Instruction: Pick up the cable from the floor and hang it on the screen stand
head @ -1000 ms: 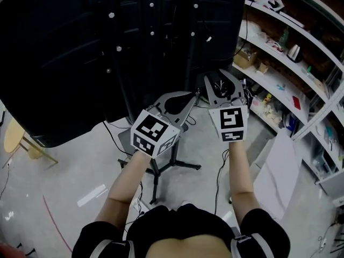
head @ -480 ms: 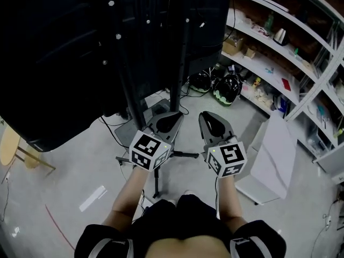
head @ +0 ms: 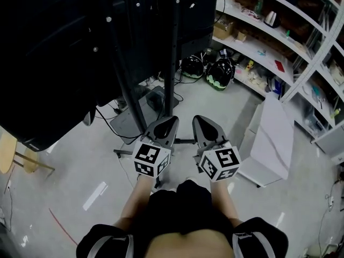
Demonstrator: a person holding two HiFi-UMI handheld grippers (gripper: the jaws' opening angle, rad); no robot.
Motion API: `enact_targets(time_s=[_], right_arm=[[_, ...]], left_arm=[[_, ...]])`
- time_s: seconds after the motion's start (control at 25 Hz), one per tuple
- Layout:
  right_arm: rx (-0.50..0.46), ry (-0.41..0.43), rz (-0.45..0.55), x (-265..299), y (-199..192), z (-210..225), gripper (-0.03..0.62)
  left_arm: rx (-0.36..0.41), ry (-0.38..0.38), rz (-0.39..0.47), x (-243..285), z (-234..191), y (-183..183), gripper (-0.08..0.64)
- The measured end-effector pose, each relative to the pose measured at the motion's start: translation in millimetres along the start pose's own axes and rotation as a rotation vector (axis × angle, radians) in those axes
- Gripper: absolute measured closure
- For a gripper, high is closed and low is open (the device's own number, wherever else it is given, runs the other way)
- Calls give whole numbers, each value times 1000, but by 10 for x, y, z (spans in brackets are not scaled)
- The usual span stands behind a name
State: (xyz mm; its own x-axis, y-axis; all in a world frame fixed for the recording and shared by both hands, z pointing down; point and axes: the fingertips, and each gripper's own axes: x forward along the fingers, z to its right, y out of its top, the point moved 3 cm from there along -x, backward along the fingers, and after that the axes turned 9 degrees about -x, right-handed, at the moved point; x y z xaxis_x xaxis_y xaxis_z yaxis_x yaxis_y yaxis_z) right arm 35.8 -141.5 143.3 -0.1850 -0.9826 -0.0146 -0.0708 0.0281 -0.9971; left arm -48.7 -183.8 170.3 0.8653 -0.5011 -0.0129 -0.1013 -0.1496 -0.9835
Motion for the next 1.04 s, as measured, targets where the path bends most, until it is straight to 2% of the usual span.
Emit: enact_targets(time_s=[0.12, 0.4, 0.72, 1.04], right_arm=[[41, -7, -11, -68, -116, -8, 569], [30, -54, -17, -180, -107, 102, 569], [30, -24, -35, -217, -178, -42, 569], [16, -35, -46, -179, -182, -16, 569]], left_arm=[[-28, 17, 13, -30, 37, -85, 553], [-39, 3, -18, -13, 108, -187, 552], [-68, -25, -39, 34, 165, -287, 552], [-76, -46, -57, 65, 162, -352, 552]])
